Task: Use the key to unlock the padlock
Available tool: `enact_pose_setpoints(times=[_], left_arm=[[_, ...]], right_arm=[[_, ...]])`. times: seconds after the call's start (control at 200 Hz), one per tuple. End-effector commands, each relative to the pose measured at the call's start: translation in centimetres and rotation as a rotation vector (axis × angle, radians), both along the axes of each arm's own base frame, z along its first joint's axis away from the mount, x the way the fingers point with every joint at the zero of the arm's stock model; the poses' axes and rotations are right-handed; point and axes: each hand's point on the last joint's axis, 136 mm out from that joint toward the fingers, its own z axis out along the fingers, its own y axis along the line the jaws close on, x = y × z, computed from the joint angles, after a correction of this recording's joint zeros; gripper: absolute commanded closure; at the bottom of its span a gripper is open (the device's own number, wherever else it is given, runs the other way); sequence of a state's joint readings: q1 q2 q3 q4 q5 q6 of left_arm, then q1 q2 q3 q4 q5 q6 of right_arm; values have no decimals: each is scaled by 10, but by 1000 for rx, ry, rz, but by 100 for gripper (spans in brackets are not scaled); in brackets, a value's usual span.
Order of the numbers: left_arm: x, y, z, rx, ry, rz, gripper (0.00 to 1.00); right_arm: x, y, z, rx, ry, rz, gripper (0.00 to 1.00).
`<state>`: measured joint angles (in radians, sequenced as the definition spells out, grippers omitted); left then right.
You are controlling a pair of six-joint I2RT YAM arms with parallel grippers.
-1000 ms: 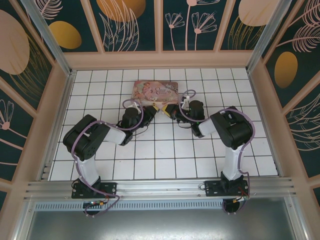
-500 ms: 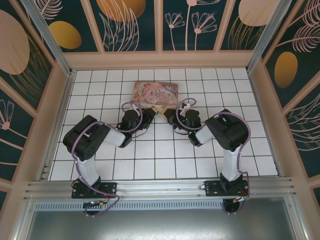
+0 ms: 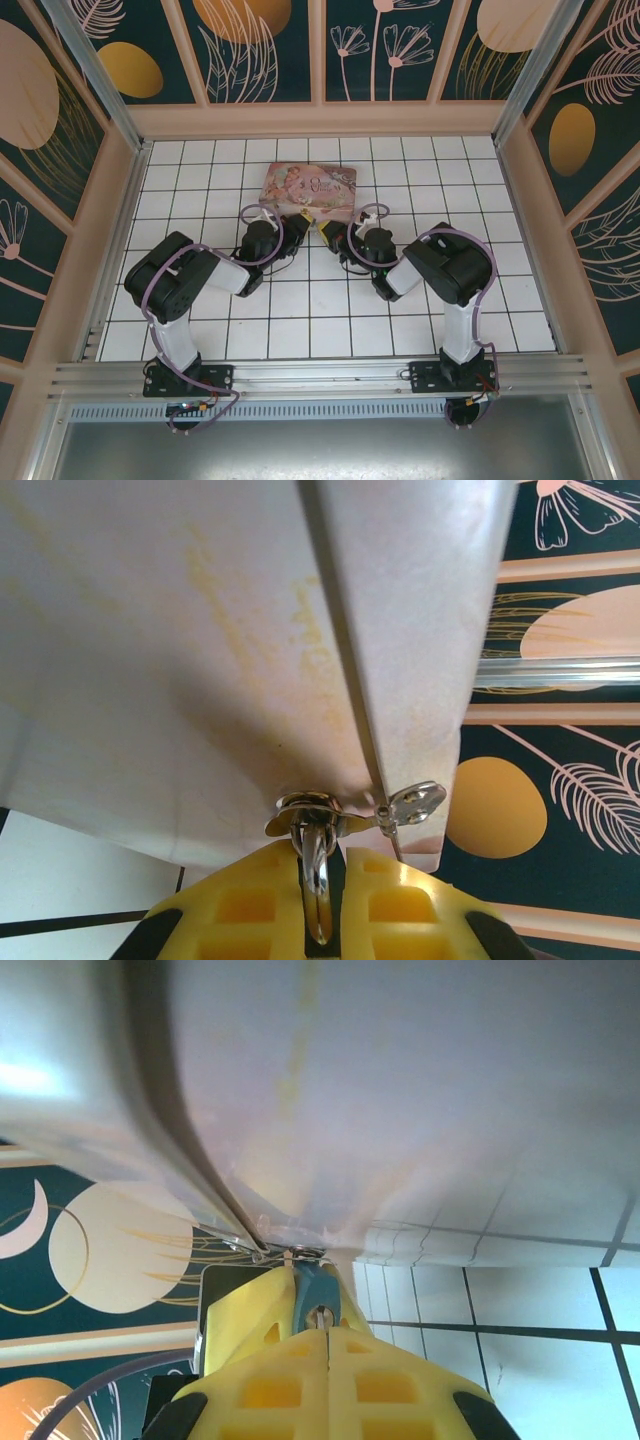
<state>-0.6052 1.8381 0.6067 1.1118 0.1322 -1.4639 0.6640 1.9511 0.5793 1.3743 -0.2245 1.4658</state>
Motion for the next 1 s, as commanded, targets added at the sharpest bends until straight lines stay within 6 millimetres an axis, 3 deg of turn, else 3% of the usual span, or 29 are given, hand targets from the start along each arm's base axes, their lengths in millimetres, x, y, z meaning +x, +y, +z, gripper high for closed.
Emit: enact_pose_setpoints(times=[0.0,0.345,0.575,0.766,0.996], left_arm=[[-37,-45,36,-96,-86,-226,100],[-48,-46,31,-64,-79,-277,100],[-46,-49,30,-66,-79,-284,100],[-47,-51,30,-65,-75,-295,100],[-48,-51,27,-61,-68,-298,100]], right_arm=[[-20,24,38,97,-109,113,100],[1,-2,33,53,-123,87,100],[-3,7,34,35,-145,134,100],[5,5,13,-203,-172,152,100],[18,-3,20,-325,-232,171,100]])
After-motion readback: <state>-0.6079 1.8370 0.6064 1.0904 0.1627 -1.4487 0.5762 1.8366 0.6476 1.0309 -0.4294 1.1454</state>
